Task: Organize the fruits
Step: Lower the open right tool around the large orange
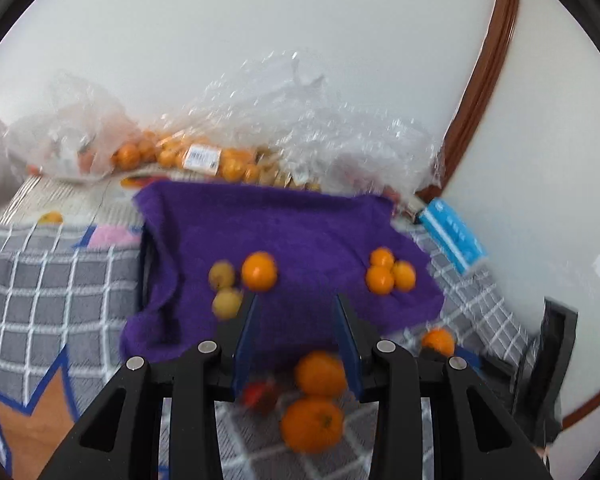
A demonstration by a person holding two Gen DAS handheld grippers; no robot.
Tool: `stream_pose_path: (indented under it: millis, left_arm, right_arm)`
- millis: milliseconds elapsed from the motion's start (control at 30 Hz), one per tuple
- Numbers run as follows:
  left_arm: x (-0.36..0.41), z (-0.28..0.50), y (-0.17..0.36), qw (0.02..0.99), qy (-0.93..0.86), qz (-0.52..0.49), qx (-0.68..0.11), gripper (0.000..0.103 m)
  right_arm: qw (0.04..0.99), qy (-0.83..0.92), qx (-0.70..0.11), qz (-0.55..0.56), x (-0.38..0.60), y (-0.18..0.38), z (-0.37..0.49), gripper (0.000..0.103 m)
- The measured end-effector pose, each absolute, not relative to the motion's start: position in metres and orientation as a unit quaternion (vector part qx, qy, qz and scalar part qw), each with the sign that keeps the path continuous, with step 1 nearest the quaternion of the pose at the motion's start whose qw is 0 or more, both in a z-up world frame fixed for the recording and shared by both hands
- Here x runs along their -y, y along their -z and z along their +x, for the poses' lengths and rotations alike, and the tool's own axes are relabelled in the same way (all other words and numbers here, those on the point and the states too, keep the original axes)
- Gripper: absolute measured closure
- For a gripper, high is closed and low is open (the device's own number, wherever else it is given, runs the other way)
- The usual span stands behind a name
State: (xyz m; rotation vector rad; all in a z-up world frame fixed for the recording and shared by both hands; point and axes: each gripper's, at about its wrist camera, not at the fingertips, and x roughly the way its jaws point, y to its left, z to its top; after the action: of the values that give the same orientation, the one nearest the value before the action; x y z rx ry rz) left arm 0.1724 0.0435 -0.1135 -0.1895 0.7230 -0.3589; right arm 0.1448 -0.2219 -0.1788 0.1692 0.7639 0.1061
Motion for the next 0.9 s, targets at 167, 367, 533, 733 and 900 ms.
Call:
stream_pose_path:
  millis: [167,367,533,733,900]
  left_arm:
    - [-0.064,0.155,0.145,0.907,0.149,-0.052,-0.390,0.068]
    - [-0.061,0.147,0.169,0.908,0.132,0.006,-0.398,0.068]
    - [-0.039,0.145,0.168,0.903,0.152,0.059,-0.397,0.068]
    - [-0.027,0.148,0.173,0.902,0.154,0.088,-0.394,0.068]
    - [-0.026,0.153,0.172,0.899,0.165,0.086,-0.397,0.069]
  right_arm:
    - [0.924,-0.050,-0.371,0.081,0.222,0.179,0.144,0.062]
    - [0.925,-0.048,-0.370,0.077,0.221,0.178,0.143,0.062]
    - [0.925,-0.047,-0.369,0.081,0.222,0.178,0.142,0.062]
    - [0.925,-0.047,-0.368,0.079,0.223,0.177,0.141,0.062]
    - [0.926,-0.049,-0.367,0.071,0.220,0.176,0.141,0.062]
